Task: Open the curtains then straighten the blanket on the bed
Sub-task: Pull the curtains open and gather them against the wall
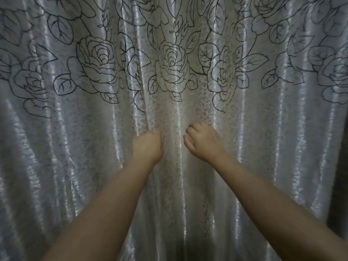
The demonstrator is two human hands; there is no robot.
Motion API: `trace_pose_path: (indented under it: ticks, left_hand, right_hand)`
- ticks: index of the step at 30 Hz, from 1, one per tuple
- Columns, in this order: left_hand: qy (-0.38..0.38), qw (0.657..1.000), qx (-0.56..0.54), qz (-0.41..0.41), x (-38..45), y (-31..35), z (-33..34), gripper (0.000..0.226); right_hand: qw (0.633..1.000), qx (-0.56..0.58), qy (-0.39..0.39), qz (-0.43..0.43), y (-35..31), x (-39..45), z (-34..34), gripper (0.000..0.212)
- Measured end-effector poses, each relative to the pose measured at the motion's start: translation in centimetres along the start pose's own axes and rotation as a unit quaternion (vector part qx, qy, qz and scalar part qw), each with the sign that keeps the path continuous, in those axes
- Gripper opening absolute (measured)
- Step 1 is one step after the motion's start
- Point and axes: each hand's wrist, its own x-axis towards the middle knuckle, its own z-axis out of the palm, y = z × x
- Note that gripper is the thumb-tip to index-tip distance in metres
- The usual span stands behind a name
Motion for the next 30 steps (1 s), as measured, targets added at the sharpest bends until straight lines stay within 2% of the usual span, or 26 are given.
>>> trace_pose_path:
  ticks: [2, 4, 6, 10, 11, 13, 14, 16, 18, 19, 21, 22, 23, 25, 28, 30]
  left_hand:
    - [-0.029, 0.999, -0.017, -0.033, -0.3, -0.9, 1.2, 0.026]
    - [-0.021, 0.998, -0.042, -0.049, -0.5, -2.0, 2.8, 0.026]
    - [-0.008, 0.997, -0.042, -0.060, 0.1, -3.6, 4.2, 0.027]
    - [-0.012, 0.995, -0.041, -0.089, 2.8, -7.4, 6.3, 0.029]
    - [-0.022, 0.992, -0.068, -0.107, 3.5, -8.1, 6.5, 0.028]
    - [-0.026, 0.976, -0.168, -0.137, 5.5, -9.7, 7.1, 0.023]
    - [-0.022, 0.963, -0.224, -0.146, 6.3, -10.2, 7.4, 0.023]
    - [0.015, 0.933, -0.328, -0.148, 8.2, -10.4, 8.0, 0.025]
    - [0.060, 0.906, -0.395, -0.139, 10.1, -9.7, 8.7, 0.011]
    - [0.067, 0.896, -0.416, -0.138, 11.0, -9.1, 8.9, 0.013]
    - [0.065, 0.878, -0.459, -0.123, 13.1, -6.8, 10.2, 0.033]
    - [0.069, 0.872, -0.469, -0.121, 13.7, -5.7, 10.6, 0.044]
    - [0.077, 0.868, -0.476, -0.116, 14.4, -4.3, 11.0, 0.053]
    - [0.099, 0.862, -0.485, -0.110, 15.5, -1.4, 11.7, 0.061]
    - [0.095, 0.814, -0.562, -0.111, 17.6, 3.4, 12.2, 0.068]
    - [0.064, 0.775, -0.625, -0.064, 18.9, 6.6, 12.3, 0.074]
  right_hand:
    - [0.999, 0.035, -0.006, 0.019, -0.6, 0.2, 2.0, 0.033]
    - [0.995, 0.063, -0.058, 0.050, -1.9, 0.6, 4.4, 0.040]
    - [0.988, 0.103, -0.076, 0.083, -3.2, 2.1, 7.3, 0.048]
    - [0.953, 0.209, -0.081, 0.206, -5.5, 5.8, 12.3, 0.067]
    - [0.947, 0.206, -0.075, 0.235, -6.0, 6.5, 13.2, 0.065]
    - [0.943, 0.190, -0.031, 0.272, -6.5, 8.3, 15.3, 0.045]
    - [0.940, 0.195, -0.007, 0.281, -6.5, 8.8, 15.8, 0.033]
    - [0.942, 0.195, 0.017, 0.272, -5.5, 9.5, 16.6, 0.023]
    - [0.950, 0.163, 0.015, 0.264, -3.7, 9.5, 16.8, 0.019]
    - [0.956, 0.138, 0.006, 0.259, -2.9, 9.1, 16.5, 0.017]
    - [0.975, 0.029, 0.030, 0.219, -1.0, 7.9, 15.6, 0.015]
    - [0.979, -0.026, 0.069, 0.190, -0.2, 7.1, 15.1, 0.016]
    - [0.976, -0.087, 0.115, 0.163, 0.9, 6.1, 14.5, 0.019]
    - [0.962, -0.171, 0.160, 0.140, 3.0, 4.2, 13.2, 0.018]
    - [0.939, -0.227, 0.192, 0.174, 7.0, 1.4, 11.1, 0.008]
    - [0.934, -0.210, 0.173, 0.232, 9.5, 0.3, 9.4, 0.012]
